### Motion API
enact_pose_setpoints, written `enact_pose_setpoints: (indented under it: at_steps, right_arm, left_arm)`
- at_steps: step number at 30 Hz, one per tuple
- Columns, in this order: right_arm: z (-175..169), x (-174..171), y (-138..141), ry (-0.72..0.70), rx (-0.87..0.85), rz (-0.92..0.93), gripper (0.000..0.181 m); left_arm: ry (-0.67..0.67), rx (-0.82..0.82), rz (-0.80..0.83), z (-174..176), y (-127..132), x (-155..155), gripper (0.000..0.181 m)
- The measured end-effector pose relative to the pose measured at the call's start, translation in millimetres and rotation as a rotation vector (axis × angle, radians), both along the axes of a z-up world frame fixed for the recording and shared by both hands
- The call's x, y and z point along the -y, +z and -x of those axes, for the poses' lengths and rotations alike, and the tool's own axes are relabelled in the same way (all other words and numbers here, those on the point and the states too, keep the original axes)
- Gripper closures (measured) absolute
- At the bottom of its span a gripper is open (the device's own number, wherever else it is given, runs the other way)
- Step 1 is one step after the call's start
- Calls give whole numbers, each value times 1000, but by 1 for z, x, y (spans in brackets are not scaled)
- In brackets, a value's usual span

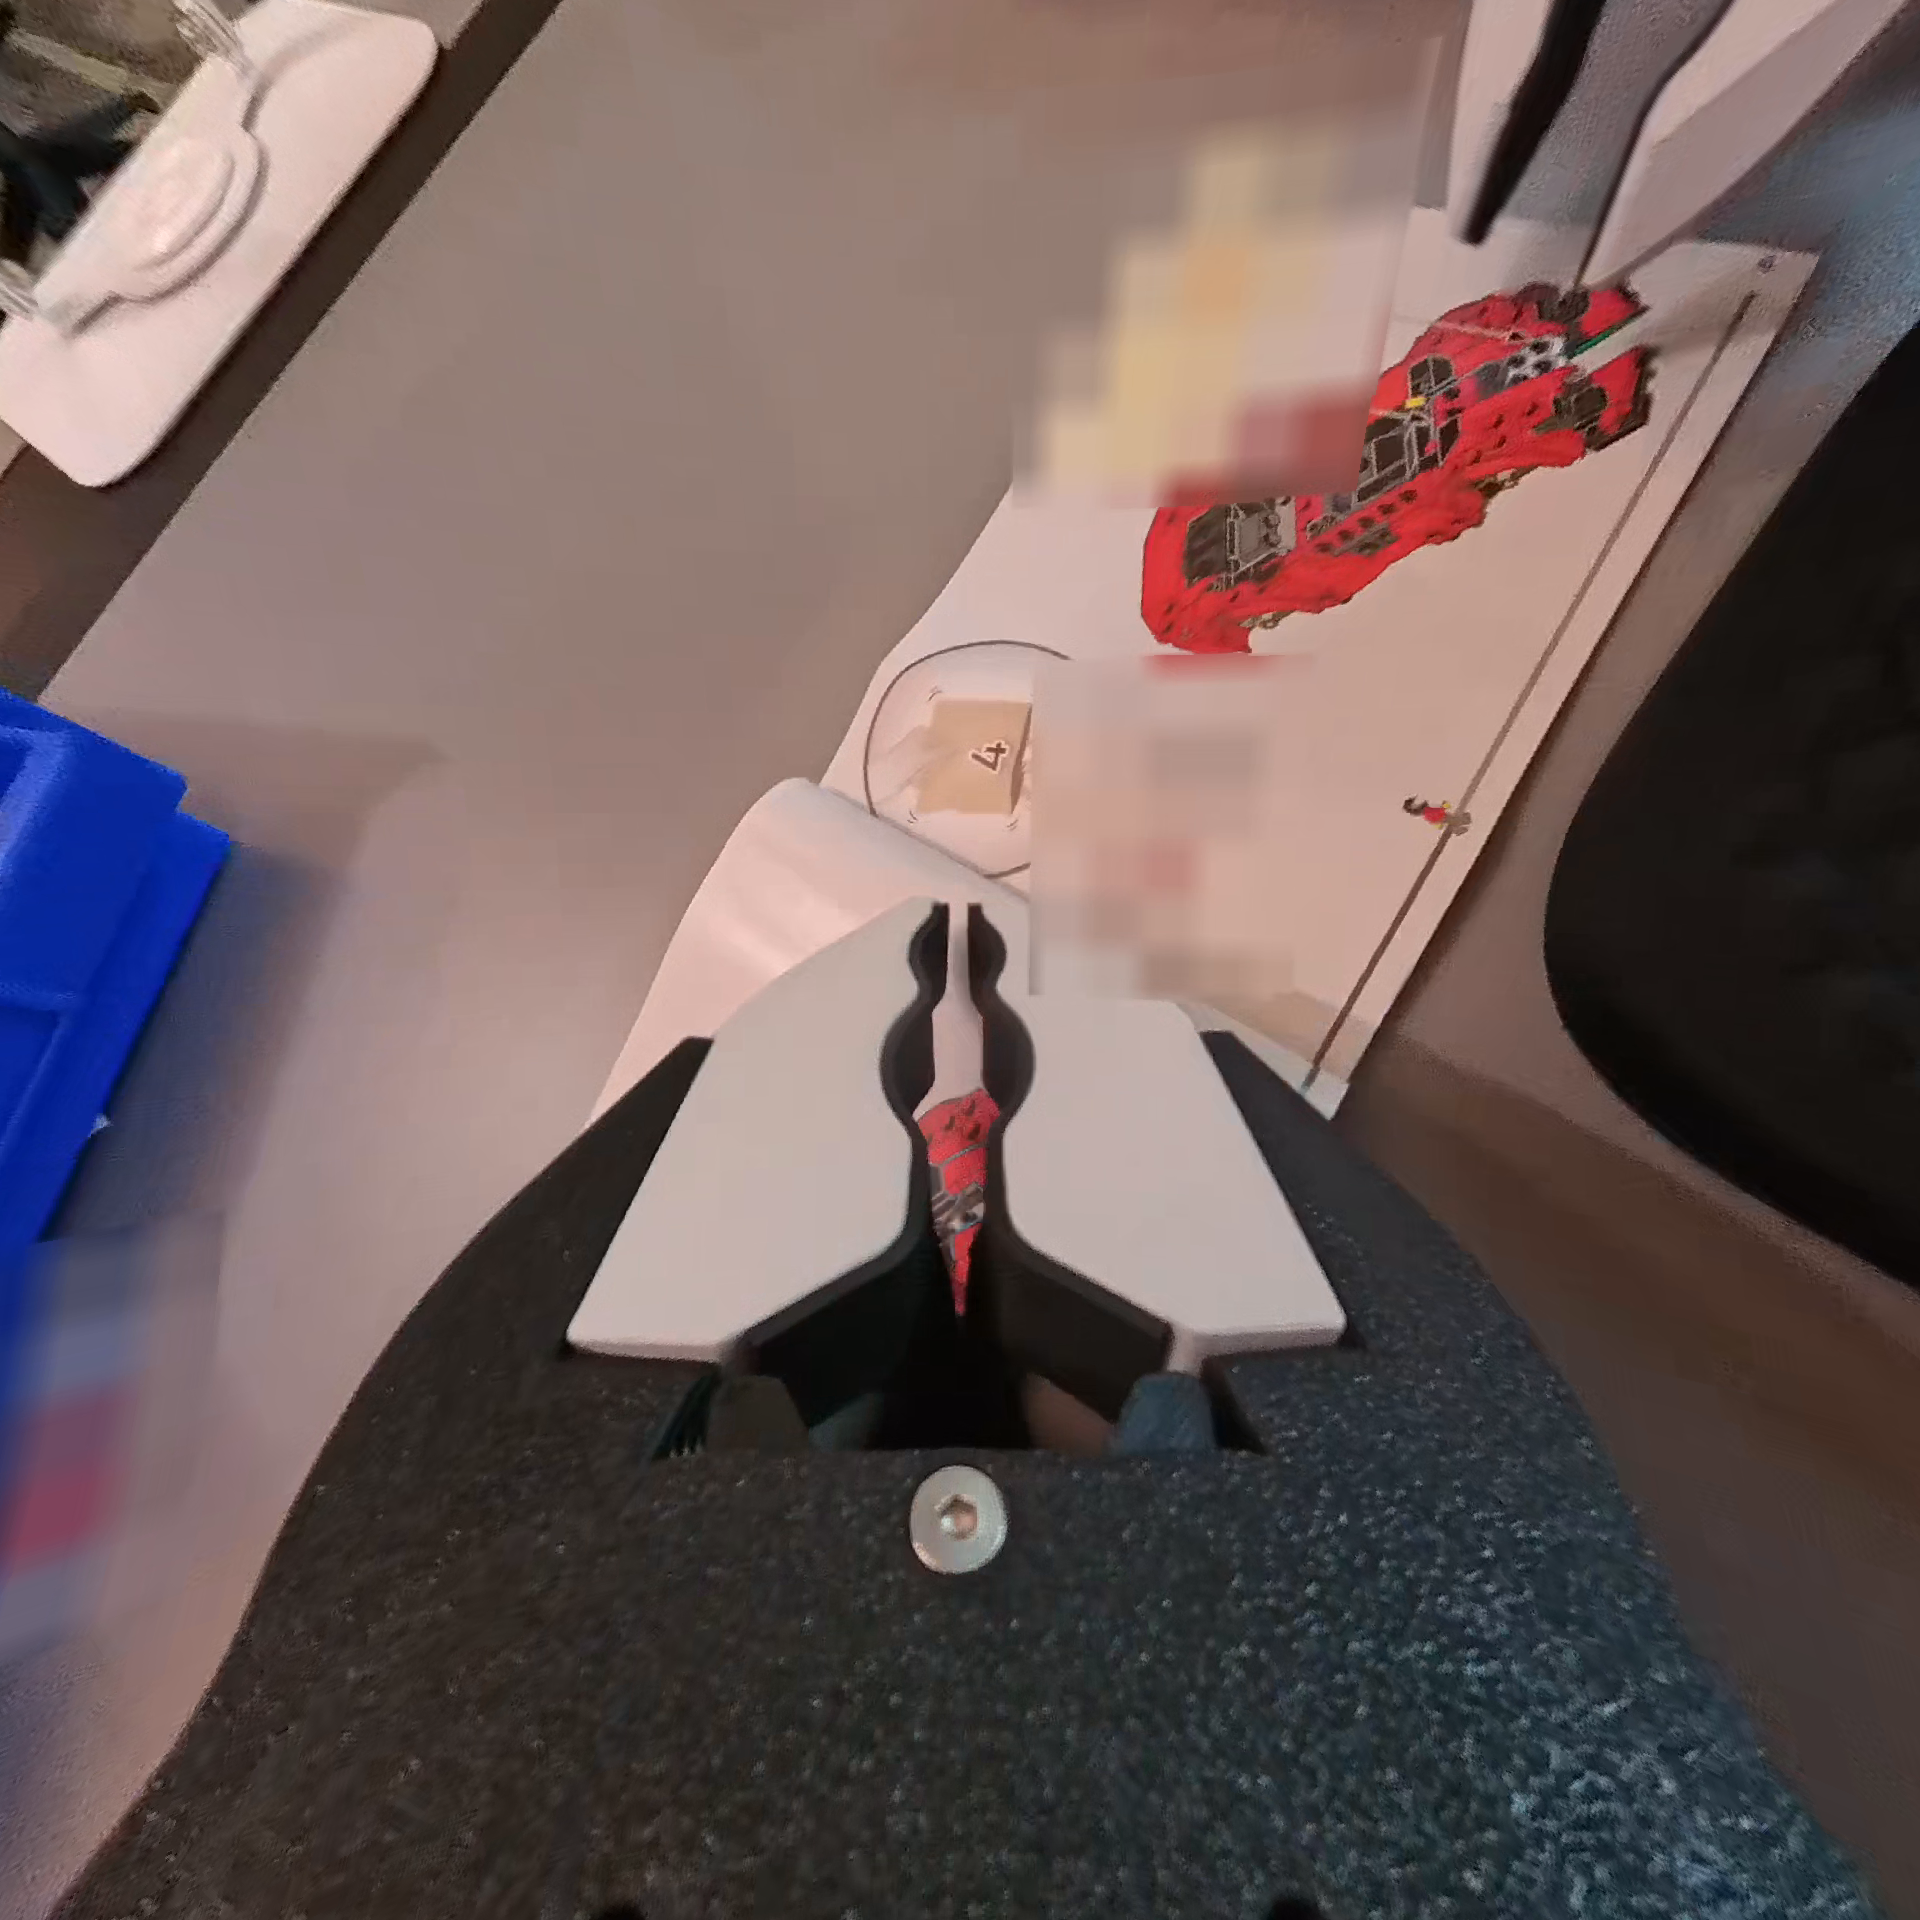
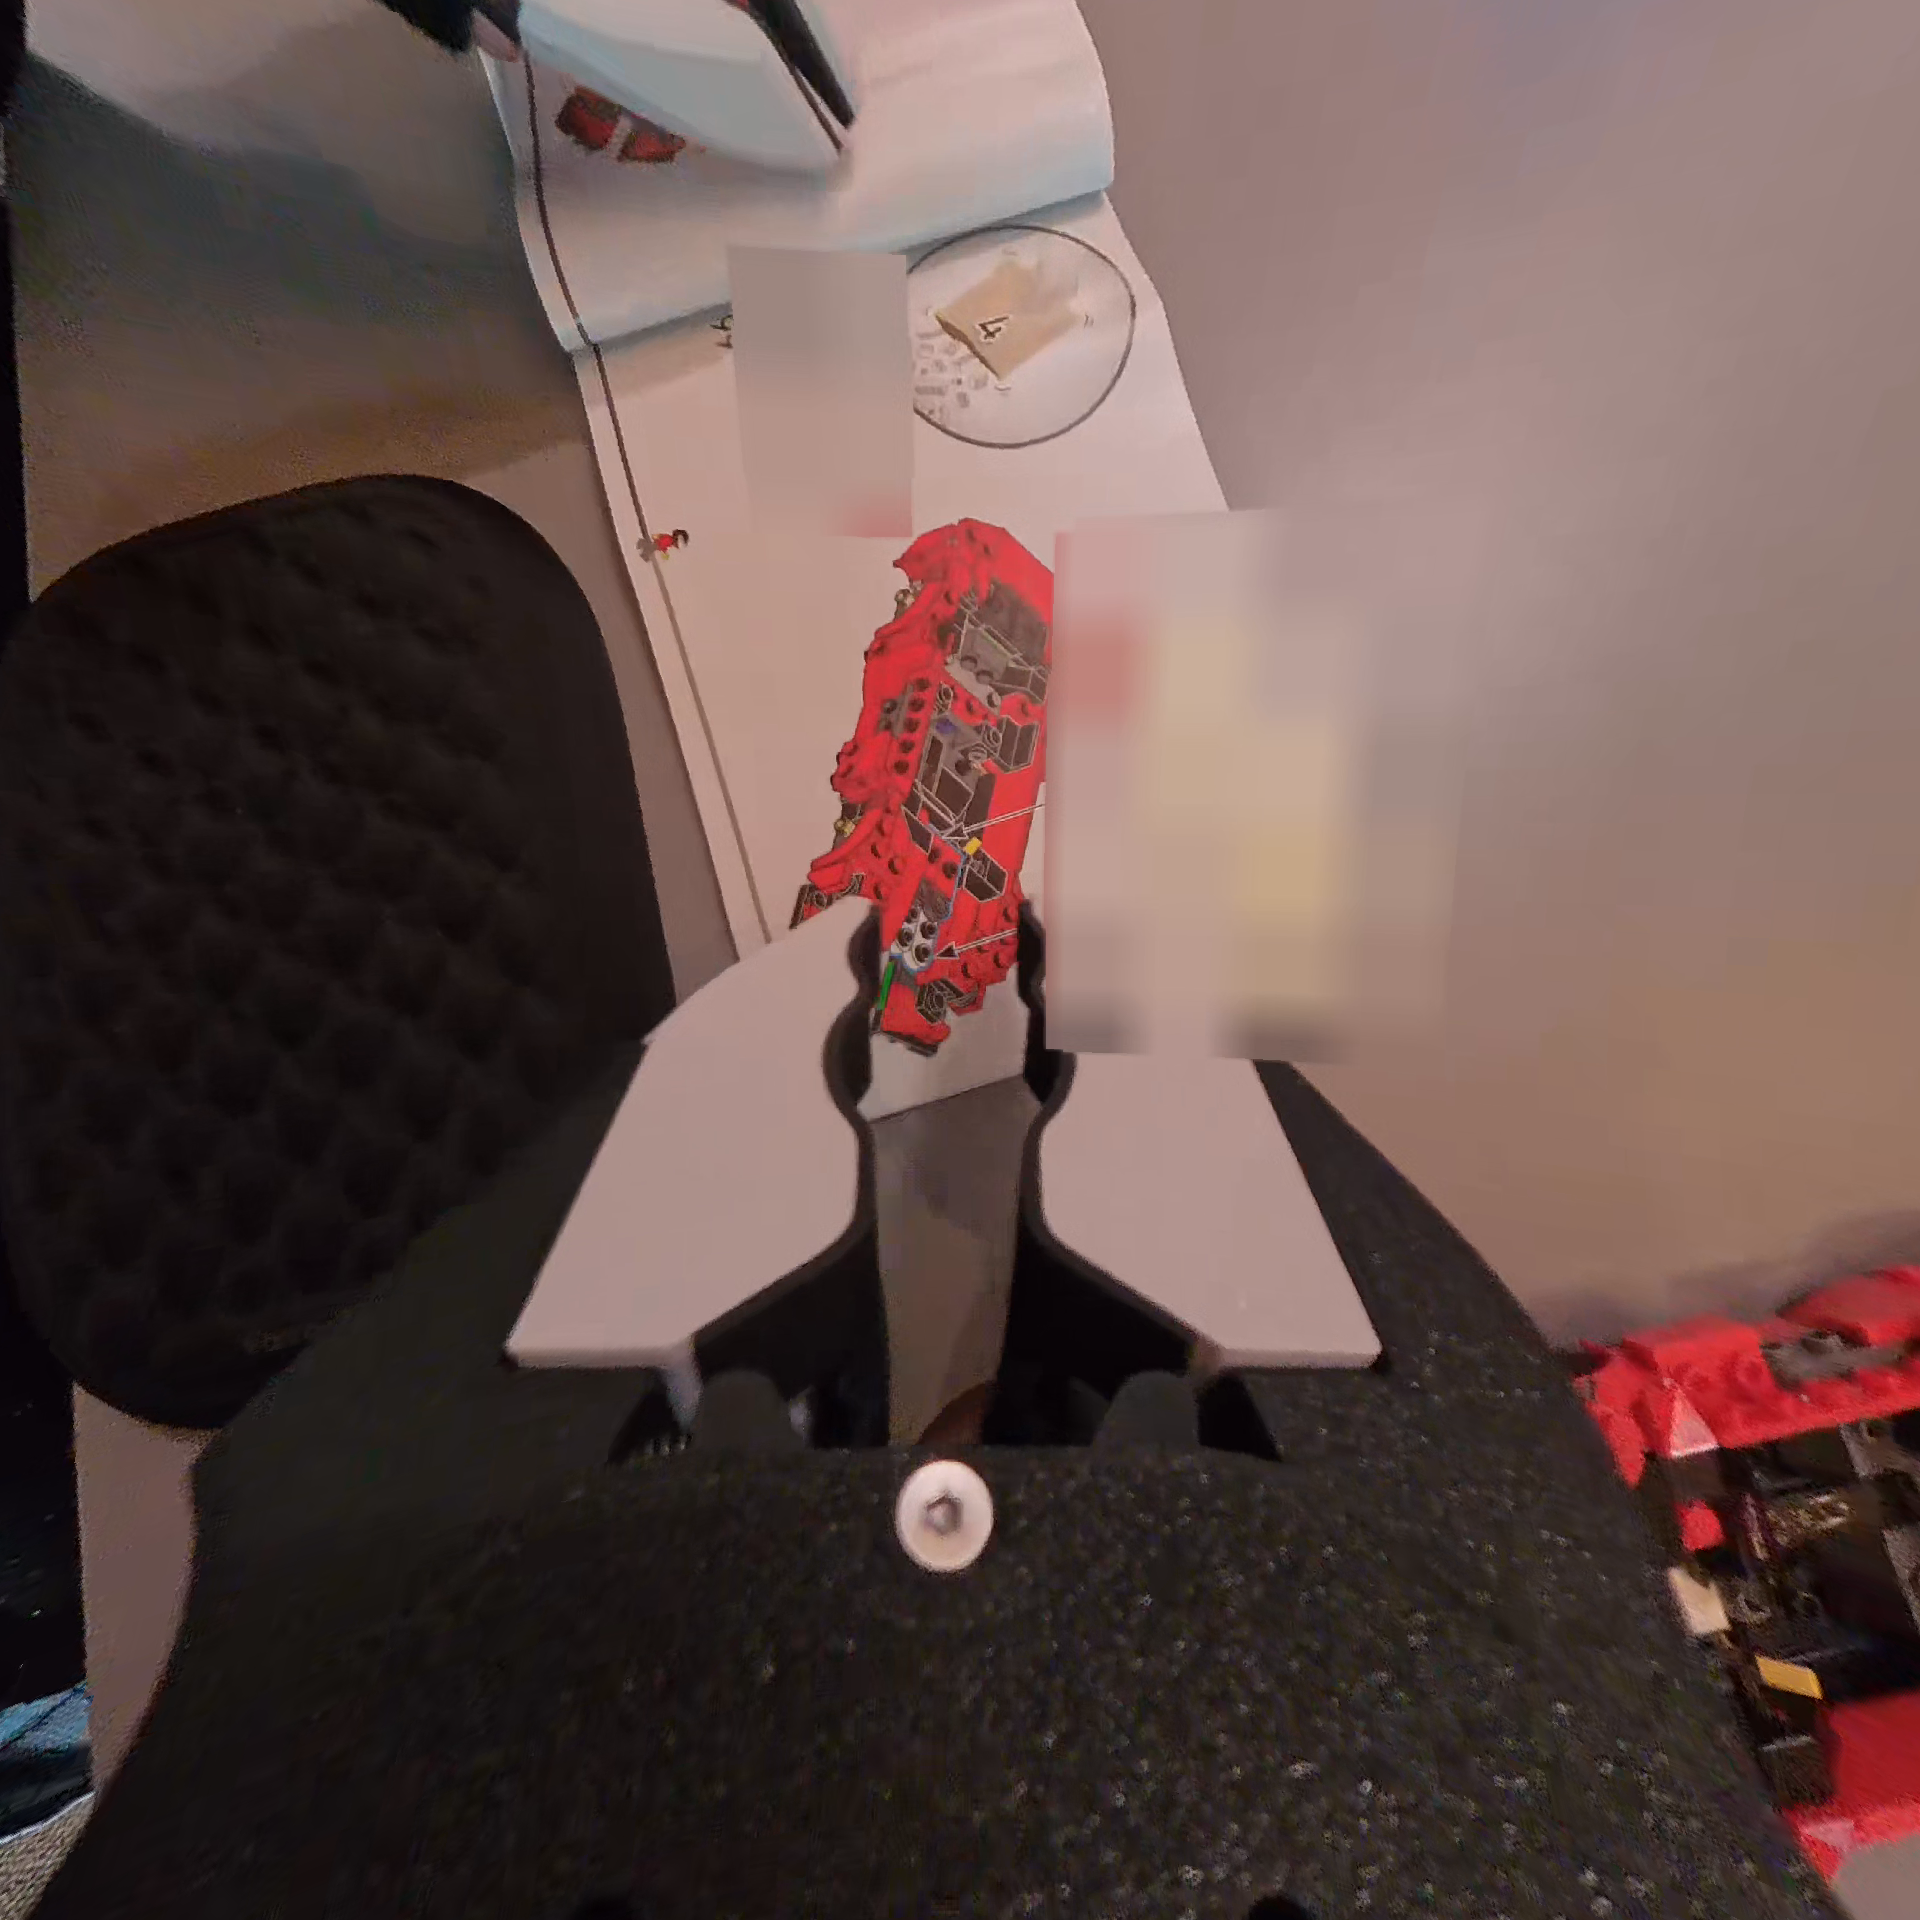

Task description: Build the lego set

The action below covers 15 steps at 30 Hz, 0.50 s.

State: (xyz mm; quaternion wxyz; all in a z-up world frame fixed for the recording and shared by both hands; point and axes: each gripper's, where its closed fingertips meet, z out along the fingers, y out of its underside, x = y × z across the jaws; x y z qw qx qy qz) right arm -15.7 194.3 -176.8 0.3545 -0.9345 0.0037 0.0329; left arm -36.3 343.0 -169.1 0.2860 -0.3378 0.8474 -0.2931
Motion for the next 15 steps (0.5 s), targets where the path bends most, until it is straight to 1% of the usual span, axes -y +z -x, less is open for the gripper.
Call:
enact_pose_setpoints:
  at_steps: [1, 2, 4, 7, 10, 13, 15]
  right_arm:
    - [0, 0, -3, -3, -2, 12, 151]
    - [-1, 0, -7, -10, -1, 27, 149]
    - [-1, 2, -14, -15, 7, 54, 146]
    - [-3, -2, -14, -31, 36, 15, 148]
    - [-3, -2, -15, -49, 52, -5, 148]
    - [0, -3, -15, -59, 49, -1, 141]
    - [0, -3, -15, -64, 59, 9, 141]
  left_arm:
    - [9, -20, -13, -1, -5, -2, 178]
    - [16, -33, -17, -2, -8, -3, 178]
    - [4, -35, 34, -4, -9, -1, 179]
    - [10, -61, 90, -3, -12, -1, 180]
    - [11, -59, 104, -3, -14, -1, 181]
    - [5, -50, 99, -3, -14, 0, 181]
    - [1, -51, 115, -3, -14, 0, 181]
